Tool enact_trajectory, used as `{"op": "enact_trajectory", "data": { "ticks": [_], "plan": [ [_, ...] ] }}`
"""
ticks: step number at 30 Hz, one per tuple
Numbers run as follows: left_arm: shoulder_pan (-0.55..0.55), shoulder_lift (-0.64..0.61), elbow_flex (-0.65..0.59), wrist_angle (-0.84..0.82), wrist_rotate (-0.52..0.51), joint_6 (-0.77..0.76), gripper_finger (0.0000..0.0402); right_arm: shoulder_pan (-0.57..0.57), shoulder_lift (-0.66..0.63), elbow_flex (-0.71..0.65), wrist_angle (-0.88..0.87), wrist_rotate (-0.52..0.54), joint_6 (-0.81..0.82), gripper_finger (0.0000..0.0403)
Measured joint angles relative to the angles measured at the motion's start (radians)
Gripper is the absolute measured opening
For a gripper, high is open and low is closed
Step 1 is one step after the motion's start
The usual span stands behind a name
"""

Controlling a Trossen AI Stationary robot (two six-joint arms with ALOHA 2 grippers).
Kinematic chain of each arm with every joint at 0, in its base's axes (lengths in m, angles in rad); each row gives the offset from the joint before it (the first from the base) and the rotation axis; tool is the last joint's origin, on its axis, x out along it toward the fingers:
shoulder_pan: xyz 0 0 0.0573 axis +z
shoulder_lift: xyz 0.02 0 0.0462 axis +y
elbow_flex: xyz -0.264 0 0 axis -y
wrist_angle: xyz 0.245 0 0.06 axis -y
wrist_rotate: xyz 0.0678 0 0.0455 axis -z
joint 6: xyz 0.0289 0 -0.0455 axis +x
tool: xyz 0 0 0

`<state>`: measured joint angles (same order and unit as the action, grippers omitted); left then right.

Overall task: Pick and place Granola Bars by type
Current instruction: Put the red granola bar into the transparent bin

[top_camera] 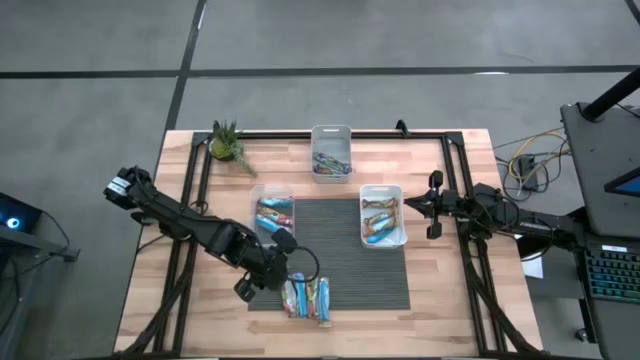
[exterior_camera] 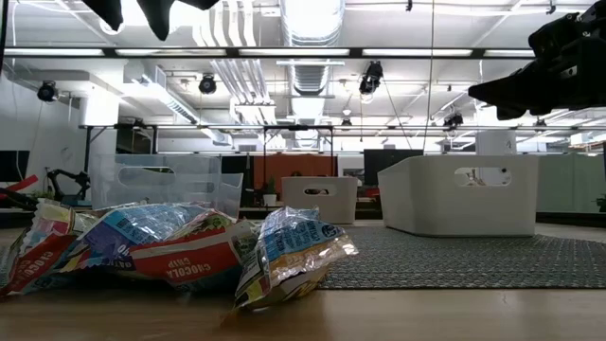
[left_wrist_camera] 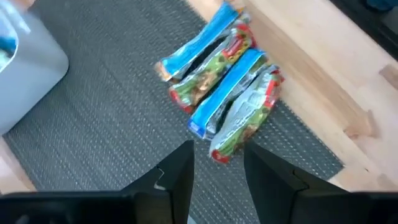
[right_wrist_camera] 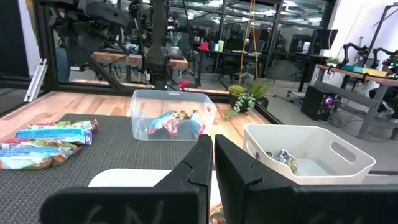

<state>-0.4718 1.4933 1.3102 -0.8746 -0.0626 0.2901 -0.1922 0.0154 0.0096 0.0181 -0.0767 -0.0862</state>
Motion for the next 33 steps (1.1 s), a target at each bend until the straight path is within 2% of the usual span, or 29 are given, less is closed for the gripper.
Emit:
{"op": "enact_trajectory", "data": {
  "ticks": [5,11,21,33],
  "plan": [
    [-0.032,-0.003,0.000,0.001,0.045,0.023,0.0143,0.000,0.000,0.000,0.000,0.000,0.004,0.0009],
    [-0.067,-0.003,0.000,0.010,0.043,0.102,0.0183,0.000,0.000,0.000,0.000,0.000,0.004,0.0009],
    [-0.085,0.050,-0.010,0.017,0.037,0.359,0.0186,0.000,0.000,0.000,0.000,0.000,0.000,0.0009],
    [-0.063,0.155,-0.010,0.072,-0.027,0.416,0.0186,0.000,0.000,0.000,0.000,0.000,0.000,0.0009]
  ]
}}
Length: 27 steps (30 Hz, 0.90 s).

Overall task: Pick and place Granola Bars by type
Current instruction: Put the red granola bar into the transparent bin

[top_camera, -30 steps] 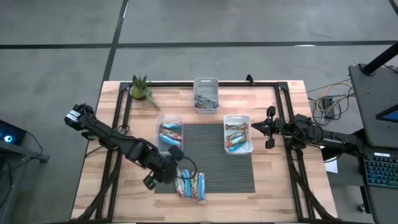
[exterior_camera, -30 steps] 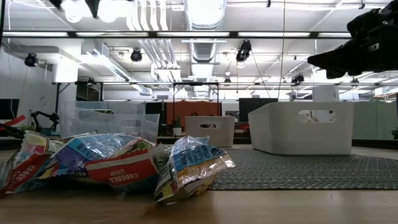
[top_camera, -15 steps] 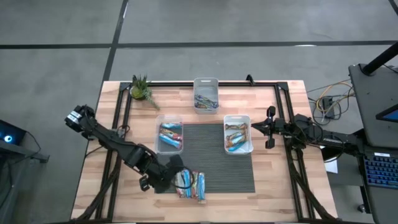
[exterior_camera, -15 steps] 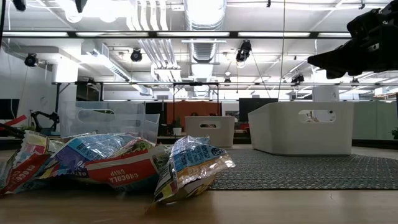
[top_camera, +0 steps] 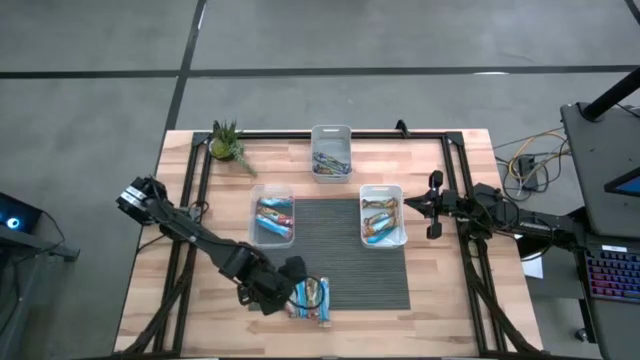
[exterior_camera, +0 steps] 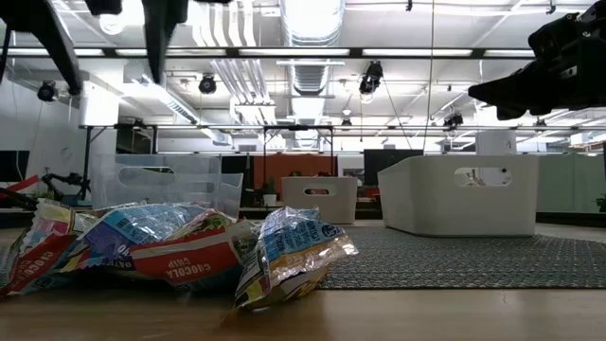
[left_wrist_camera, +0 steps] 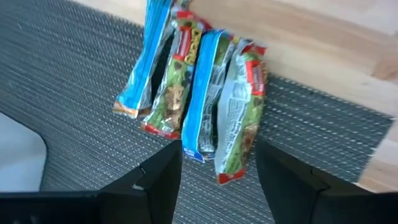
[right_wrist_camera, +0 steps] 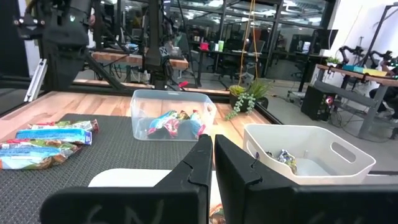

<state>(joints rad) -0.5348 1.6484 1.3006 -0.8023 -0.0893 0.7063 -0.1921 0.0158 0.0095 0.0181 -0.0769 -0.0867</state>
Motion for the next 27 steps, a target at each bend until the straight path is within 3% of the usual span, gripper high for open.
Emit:
{"op": "enact_trajectory", "data": {
  "ticks": [8,18,27],
  "plan": [
    [0.010,0.043,-0.009,0.005,0.001,-0.003,0.0186,0.000,0.000,0.000,0.000,0.000,0.002,0.0009],
    [0.017,0.036,-0.165,0.125,-0.005,-0.002,0.0186,0.000,0.000,0.000,0.000,0.000,0.001,0.0009],
    [0.043,0.037,-0.195,0.169,-0.017,-0.002,0.0186,0.000,0.000,0.000,0.000,0.000,0.002,0.0009]
  ]
}}
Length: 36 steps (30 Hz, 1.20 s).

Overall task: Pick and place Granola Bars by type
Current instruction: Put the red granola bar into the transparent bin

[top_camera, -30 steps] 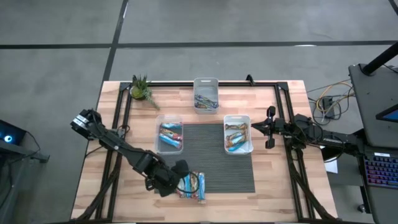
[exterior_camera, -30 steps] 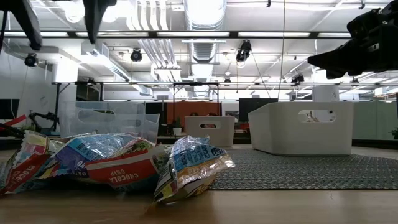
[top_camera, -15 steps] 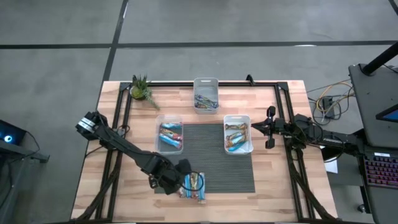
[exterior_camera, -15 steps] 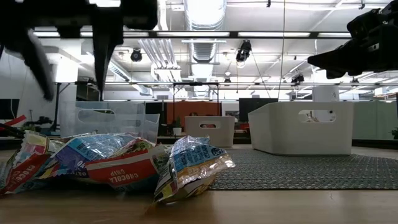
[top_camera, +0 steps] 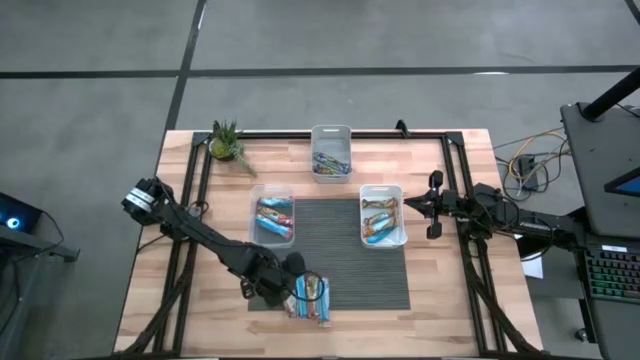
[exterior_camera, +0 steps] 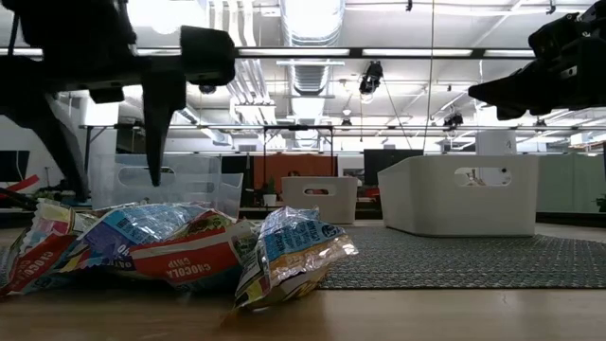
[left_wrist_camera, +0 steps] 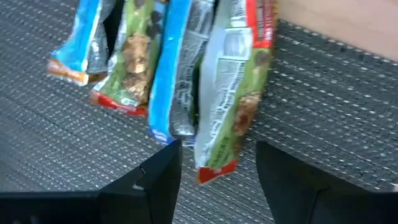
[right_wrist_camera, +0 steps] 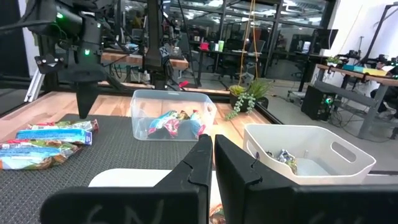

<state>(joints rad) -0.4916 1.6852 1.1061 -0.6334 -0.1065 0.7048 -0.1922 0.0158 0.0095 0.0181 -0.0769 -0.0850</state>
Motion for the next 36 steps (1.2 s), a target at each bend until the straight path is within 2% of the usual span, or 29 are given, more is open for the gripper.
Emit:
{"op": "enact_trajectory", "data": {
  "ticks": [32,36],
  "plan": [
    [0.023,0.116,0.017,0.018,0.027,0.003,0.0186,0.000,0.000,0.000,0.000,0.000,0.001,0.0009],
    [0.023,0.116,0.021,0.014,0.027,0.003,0.0172,0.000,0.000,0.000,0.000,0.000,-0.001,0.0009]
  ]
}}
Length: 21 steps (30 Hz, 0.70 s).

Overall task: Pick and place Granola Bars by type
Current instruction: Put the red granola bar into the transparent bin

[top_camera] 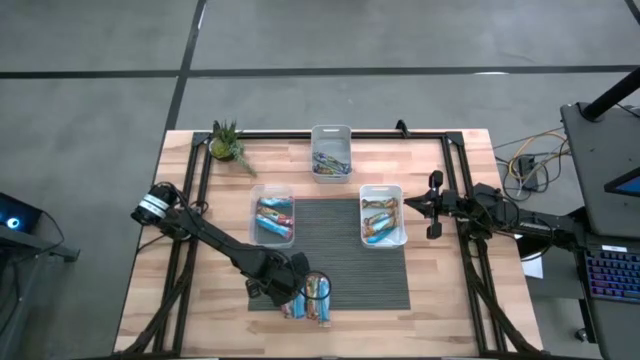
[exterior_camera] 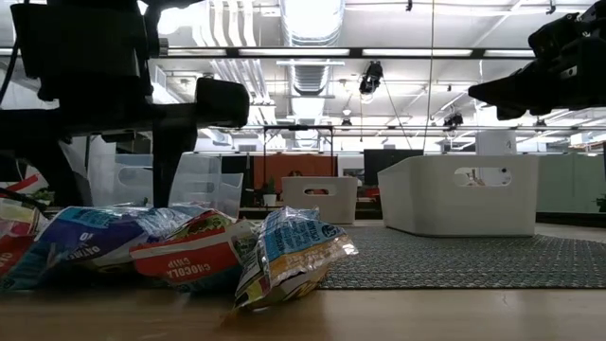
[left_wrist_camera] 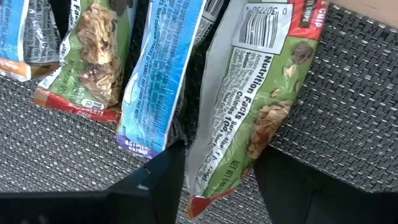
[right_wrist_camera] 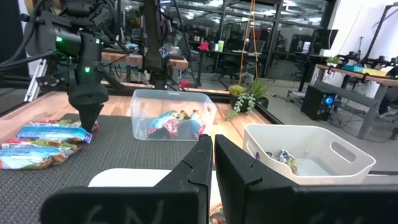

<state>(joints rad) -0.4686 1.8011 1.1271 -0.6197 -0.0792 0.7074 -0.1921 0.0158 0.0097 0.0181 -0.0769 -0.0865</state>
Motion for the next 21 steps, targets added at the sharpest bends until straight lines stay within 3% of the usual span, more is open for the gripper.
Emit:
{"op": "enact_trajectory", "data": {
  "ticks": [9,21],
  "plan": [
    [0.000,0.000,0.000,-0.005,0.009,-0.004,0.0110,0.000,0.000,0.000,0.000,0.000,0.004,0.0009],
    [0.000,0.000,-0.002,-0.028,0.043,-0.053,0.0103,0.000,0.000,0.000,0.000,0.000,0.002,0.0009]
  ]
}}
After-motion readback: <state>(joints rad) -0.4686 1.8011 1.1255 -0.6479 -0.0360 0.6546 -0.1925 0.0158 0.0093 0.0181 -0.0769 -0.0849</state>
